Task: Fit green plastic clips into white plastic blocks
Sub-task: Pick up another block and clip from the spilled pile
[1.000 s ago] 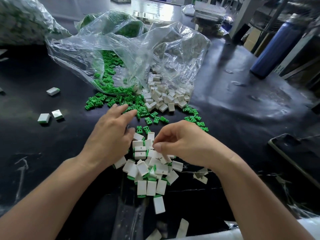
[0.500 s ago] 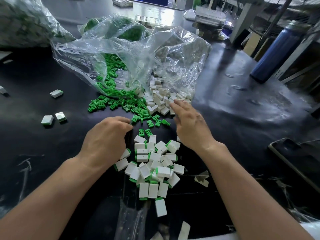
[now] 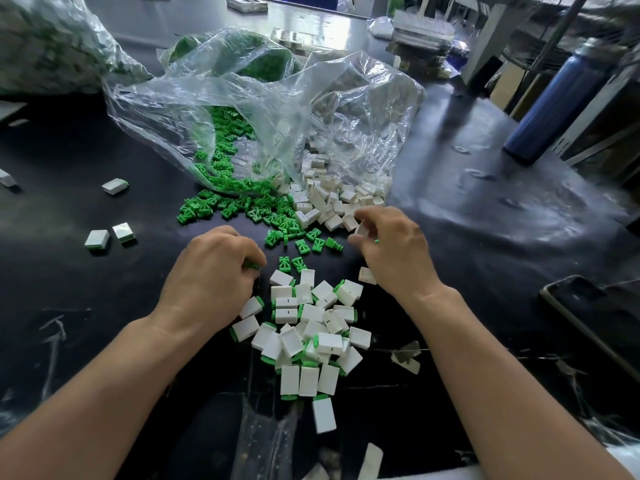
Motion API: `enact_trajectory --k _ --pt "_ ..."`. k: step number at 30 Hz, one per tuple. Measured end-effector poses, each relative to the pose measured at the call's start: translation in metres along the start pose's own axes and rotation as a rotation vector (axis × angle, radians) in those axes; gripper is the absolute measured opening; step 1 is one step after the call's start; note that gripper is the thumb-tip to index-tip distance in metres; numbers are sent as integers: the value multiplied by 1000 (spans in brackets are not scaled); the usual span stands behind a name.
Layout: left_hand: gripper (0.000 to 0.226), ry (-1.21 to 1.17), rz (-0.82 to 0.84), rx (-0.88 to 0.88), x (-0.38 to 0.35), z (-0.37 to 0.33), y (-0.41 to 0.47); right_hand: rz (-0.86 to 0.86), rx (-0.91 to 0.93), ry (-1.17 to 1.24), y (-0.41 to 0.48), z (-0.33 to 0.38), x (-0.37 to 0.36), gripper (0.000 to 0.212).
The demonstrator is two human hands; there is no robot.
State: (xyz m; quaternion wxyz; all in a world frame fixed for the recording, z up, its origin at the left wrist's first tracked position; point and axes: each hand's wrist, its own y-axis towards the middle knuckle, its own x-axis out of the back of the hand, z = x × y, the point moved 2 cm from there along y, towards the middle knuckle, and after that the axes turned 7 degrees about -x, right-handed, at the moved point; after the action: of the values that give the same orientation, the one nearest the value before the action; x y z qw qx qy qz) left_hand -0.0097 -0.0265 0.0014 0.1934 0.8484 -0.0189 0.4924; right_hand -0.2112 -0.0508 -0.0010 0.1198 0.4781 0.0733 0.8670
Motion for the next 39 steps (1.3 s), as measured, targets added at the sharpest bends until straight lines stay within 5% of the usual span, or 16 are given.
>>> enact_trajectory --k 2,6,11,17,23,35,39 --pt "14 -148 -56 33 1 -2 -1 -59 2 122 -3 5 7 36" --pt "16 -900 -8 309 4 -13 -1 -62 142 246 -20 26 11 36" --pt "16 -1248 123 307 8 -29 -6 -87 386 244 -41 48 6 31" --pt "21 -1359 130 400 3 -28 -7 -42 490 239 -51 56 4 39" --pt "19 -1399 114 510 2 -25 -5 -66 407 335 -48 53 11 21" --pt "11 -1371 90 449 2 -27 -6 97 186 450 -45 46 8 15" --pt "30 -1335 0 408 2 -24 -6 80 135 461 -41 41 11 24"
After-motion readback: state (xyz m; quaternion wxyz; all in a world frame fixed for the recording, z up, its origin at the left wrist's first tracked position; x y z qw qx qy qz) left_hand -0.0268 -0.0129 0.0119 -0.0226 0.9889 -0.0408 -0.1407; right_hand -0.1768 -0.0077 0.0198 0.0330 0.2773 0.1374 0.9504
